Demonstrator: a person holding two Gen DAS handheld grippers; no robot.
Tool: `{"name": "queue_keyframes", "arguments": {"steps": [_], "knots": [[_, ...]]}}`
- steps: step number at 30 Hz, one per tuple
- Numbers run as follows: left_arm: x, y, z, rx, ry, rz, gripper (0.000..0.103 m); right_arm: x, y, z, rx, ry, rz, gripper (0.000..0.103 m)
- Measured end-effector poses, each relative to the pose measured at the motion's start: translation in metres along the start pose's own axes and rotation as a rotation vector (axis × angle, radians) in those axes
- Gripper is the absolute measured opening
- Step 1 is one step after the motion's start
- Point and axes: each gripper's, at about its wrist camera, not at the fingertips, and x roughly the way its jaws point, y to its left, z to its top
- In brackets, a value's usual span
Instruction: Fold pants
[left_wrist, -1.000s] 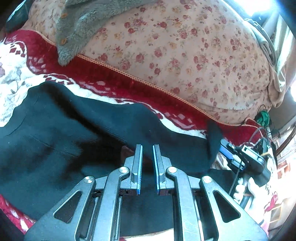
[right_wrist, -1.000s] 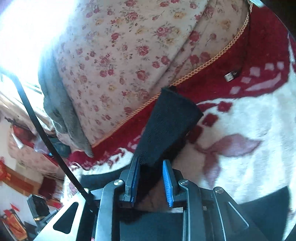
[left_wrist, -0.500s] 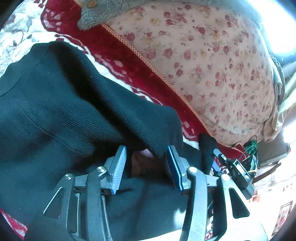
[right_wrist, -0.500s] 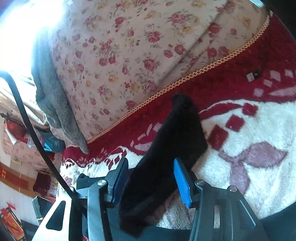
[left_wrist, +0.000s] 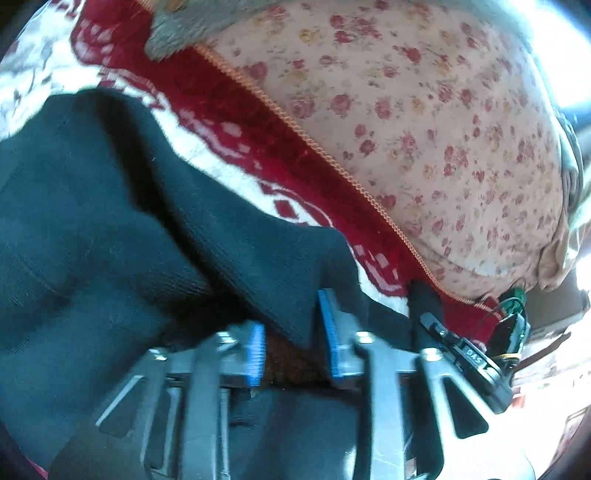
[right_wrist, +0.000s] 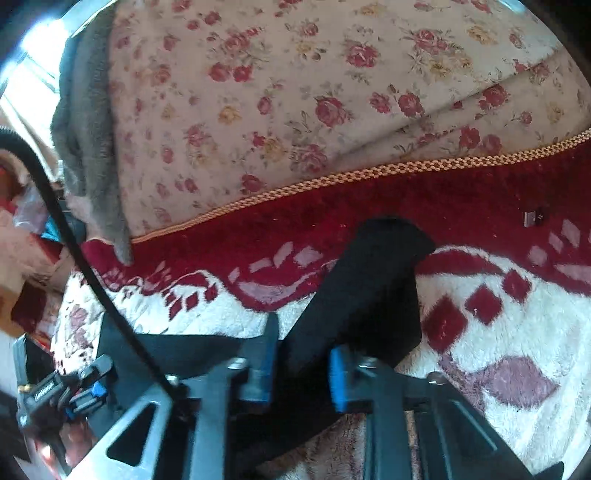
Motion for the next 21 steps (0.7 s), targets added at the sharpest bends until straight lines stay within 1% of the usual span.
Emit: {"name": "queue_keyframes", "arguments": {"steps": [1,2,6,8,10,13,15,17,19,21], "knots": [[-0.001,-0.003,-0.001,0.007,-0.003,0.005,0.015,-0.004,-0.005,-0.003,0.012,-0.010,0.019,0.009],[-0.003,-0.005,-0.001,0.013,-0.004,0.006,0.014,-0.008,-0.008,-0.005,0.020,-0.020,0.033,0.008],[-0.020,-0.008,-0.002,0.010,-0.006,-0.021,0.012,-0.041,-0.017,-0.012,0.059,-0.094,0.082,0.006],[-0.030,-0.010,-0.004,0.014,-0.013,-0.031,0.011,-0.059,-0.016,-0.014,0.054,-0.122,0.094,0.006],[-0.049,-0.016,-0.009,0.047,-0.043,-0.044,0.009,-0.080,-0.014,-0.017,0.051,-0.154,0.103,0.006],[-0.073,-0.026,-0.024,0.111,-0.075,-0.063,0.008,-0.113,-0.012,-0.027,0.045,-0.201,0.119,0.006],[-0.086,-0.031,-0.039,0.166,-0.084,-0.074,0.007,-0.136,-0.012,-0.041,0.042,-0.233,0.134,0.006],[-0.096,-0.033,-0.060,0.232,-0.109,-0.068,0.007,-0.156,-0.014,-0.059,0.047,-0.258,0.141,0.006],[-0.092,-0.029,-0.074,0.251,-0.090,-0.052,0.007,-0.166,-0.020,-0.079,0.062,-0.261,0.154,0.006],[-0.083,-0.019,-0.086,0.236,-0.067,-0.040,0.007,-0.166,-0.030,-0.105,0.088,-0.234,0.148,0.006]]}}
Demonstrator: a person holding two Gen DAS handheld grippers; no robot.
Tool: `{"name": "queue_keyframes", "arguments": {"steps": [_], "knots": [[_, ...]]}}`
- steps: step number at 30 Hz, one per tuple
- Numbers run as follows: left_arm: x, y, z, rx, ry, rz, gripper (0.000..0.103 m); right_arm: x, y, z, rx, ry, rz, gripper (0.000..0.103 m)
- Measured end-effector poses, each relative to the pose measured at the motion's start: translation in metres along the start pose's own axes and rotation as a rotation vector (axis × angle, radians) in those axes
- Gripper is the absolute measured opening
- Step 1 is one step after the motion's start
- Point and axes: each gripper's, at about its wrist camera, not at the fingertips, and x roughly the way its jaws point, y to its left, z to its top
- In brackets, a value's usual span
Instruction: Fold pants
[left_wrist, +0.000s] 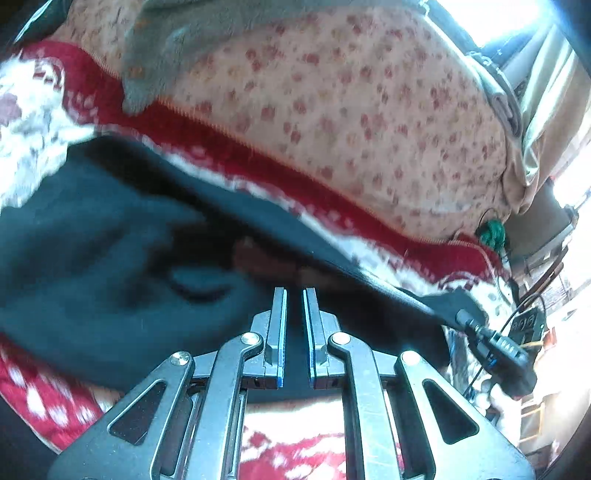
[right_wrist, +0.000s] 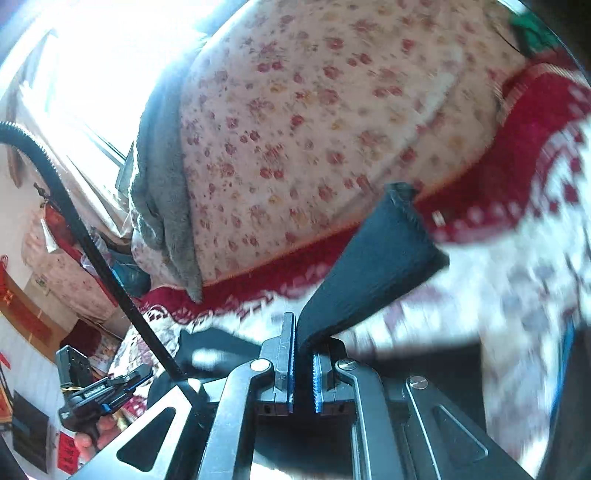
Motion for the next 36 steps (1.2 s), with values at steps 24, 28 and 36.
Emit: {"name": "queue_keyframes", "arguments": {"steps": [24,28,36], "knots": [[0.093,0.022,0.045,-0.220,0.112,-0.039,0.052,0.019,-0.052,-0.048,0.174,0.074,0.021,0.006],[0.101,0.024,0.051,-0.238,0.105,-0.019,0.015,0.019,-0.055,-0.048,0.184,0.073,0.037,0.006],[0.037,-0.005,0.030,-0.089,-0.016,0.009,0.009,0.015,-0.046,-0.048,0.143,0.060,0.002,0.006]]}}
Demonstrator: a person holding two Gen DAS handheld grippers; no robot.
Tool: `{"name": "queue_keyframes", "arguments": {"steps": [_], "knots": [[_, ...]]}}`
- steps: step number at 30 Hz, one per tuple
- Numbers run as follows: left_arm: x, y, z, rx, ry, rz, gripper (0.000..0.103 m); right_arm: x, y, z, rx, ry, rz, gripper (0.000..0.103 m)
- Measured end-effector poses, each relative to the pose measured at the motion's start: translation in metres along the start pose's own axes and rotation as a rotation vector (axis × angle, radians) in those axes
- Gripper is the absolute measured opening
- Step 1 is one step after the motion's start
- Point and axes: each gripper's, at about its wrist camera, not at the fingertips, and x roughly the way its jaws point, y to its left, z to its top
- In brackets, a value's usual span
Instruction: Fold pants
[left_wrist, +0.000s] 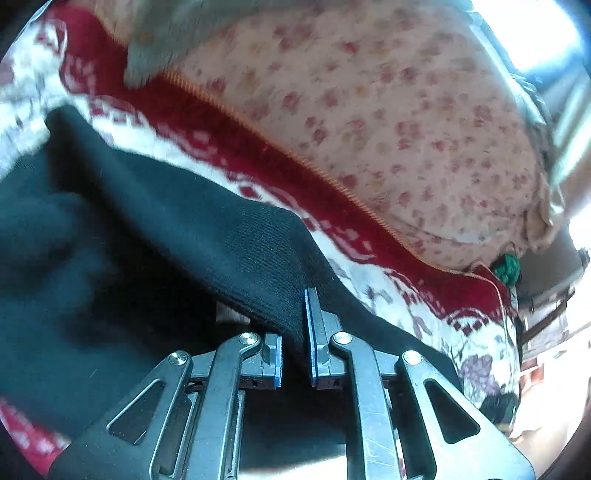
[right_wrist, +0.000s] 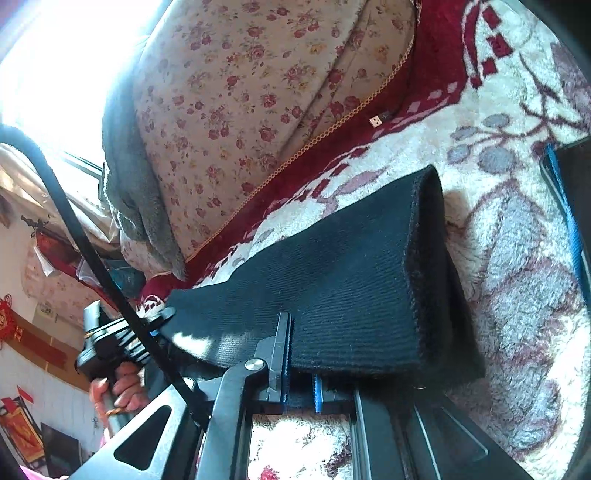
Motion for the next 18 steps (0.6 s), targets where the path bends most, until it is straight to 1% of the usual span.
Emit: {"name": "queue_keyframes", "arguments": {"steps": [2,4,6,7,9,11,12,15,16,18], "knots": [[-0.020,-0.006,-0.013,0.041,-0.031,0.001,0.009,-0.003,0.004,0.000,-0.014,-0.005,-0.006,0.006],[-0.040,-0.008,-0.034,0.079,-0.057,0.011,0.009,-0.008,0.008,-0.001,-0.027,-0.010,-0.012,0.006],[-0.046,-0.008,-0.058,0.124,-0.076,0.058,0.009,-0.012,0.008,-0.001,-0.026,-0.017,-0.019,0.006],[-0.040,-0.008,-0.070,0.158,-0.084,0.094,0.009,-0.013,0.008,-0.002,-0.027,-0.019,-0.024,0.006],[-0.025,-0.004,-0.085,0.179,-0.085,0.164,0.009,-0.015,0.006,-0.004,-0.026,-0.025,-0.046,0.006],[-0.008,0.006,-0.090,0.141,-0.048,0.184,0.009,-0.014,0.003,-0.005,-0.016,-0.025,-0.055,0.006],[-0.006,0.009,-0.090,0.131,-0.059,0.187,0.009,-0.015,0.004,-0.006,-0.018,-0.027,-0.063,0.006],[-0.007,0.010,-0.091,0.147,-0.080,0.187,0.011,-0.017,0.005,-0.008,-0.029,-0.018,-0.080,0.006],[-0.008,0.011,-0.090,0.147,-0.080,0.186,0.013,-0.016,0.003,-0.009,-0.019,-0.004,-0.086,0.006],[-0.015,0.014,-0.089,0.151,-0.066,0.185,0.022,-0.019,-0.004,-0.012,0.041,-0.007,-0.078,0.008]]}}
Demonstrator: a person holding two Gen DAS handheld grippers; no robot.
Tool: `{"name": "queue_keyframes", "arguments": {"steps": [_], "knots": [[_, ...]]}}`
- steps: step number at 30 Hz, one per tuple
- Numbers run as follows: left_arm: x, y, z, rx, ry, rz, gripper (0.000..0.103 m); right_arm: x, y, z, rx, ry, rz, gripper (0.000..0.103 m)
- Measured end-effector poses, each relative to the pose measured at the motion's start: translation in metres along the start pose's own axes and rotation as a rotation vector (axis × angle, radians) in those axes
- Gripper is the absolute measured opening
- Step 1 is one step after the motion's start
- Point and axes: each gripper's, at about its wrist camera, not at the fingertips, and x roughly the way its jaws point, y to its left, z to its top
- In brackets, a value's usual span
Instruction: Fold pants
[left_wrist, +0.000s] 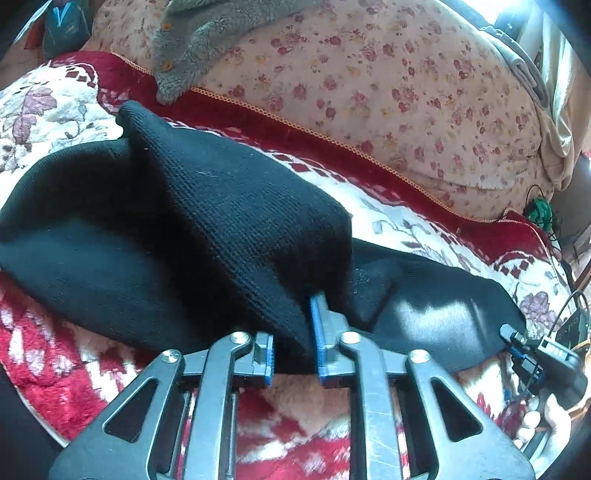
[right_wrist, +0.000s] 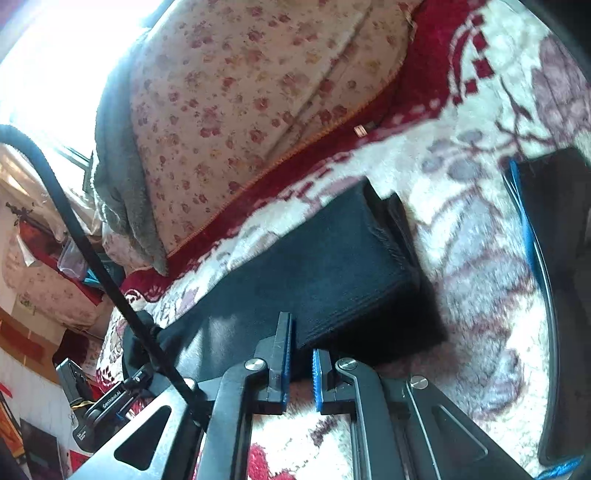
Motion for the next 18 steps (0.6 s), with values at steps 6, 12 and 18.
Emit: {"name": "queue_keyframes", "arguments": {"steps": [6,12,18], "knots": [[-0.036,0.022,0.008,0.003,-0.012,-0.010,0.039,-0.022,0.005,-0.007,0.028,0.019,-0.016,0.021],[-0.073,0.080,0.027,-0.074,-0.130,0.117,0.040,-0.026,0.050,-0.012,-0.117,0.070,-0.013,0.024],[-0.065,0.144,0.072,-0.196,-0.080,0.086,0.050,0.024,0.128,-0.012,-0.258,0.163,0.130,0.041]]}}
